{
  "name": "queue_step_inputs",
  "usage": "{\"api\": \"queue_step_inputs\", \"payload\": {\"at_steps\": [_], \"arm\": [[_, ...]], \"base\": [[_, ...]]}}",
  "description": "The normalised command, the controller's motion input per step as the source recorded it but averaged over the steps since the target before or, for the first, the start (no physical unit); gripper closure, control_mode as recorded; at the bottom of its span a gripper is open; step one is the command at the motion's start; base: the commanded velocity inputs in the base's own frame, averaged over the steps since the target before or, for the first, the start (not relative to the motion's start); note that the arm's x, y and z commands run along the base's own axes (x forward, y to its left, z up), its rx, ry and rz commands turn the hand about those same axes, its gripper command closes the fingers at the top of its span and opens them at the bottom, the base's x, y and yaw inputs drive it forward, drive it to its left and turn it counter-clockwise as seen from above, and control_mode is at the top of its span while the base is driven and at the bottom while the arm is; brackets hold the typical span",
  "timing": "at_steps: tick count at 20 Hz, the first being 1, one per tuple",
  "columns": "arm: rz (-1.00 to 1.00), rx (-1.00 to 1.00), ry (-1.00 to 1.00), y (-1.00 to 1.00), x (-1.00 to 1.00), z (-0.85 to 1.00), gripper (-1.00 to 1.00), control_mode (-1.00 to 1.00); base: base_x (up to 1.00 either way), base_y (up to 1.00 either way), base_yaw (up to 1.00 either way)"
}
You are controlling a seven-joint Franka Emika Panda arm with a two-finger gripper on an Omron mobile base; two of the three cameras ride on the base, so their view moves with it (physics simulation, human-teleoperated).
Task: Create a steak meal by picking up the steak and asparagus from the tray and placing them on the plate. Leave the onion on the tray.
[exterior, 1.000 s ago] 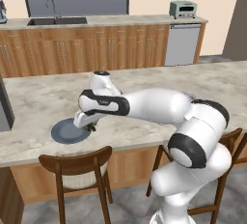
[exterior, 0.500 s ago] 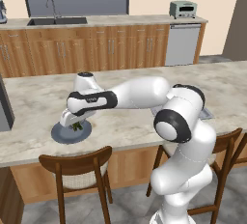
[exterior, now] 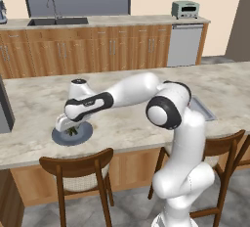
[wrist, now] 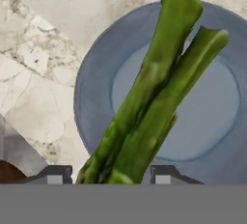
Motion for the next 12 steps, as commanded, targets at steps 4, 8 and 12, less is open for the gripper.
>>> {"api": "queue_step_inputs", "payload": {"at_steps": [4, 8, 12], "arm": [[0.00, 0.00, 0.00, 0.00, 0.24, -0.30, 1.00, -1.00], [0.00, 0.00, 0.02, 0.06, 0.28, -0.28, 1.00, -1.00], [0.00, 0.00, 0.02, 0.11, 0.25, -0.31, 1.00, -1.00]], "base": [[0.00, 0.00, 0.00], [0.00, 0.00, 0.00], [0.00, 0.00, 0.00]]}}
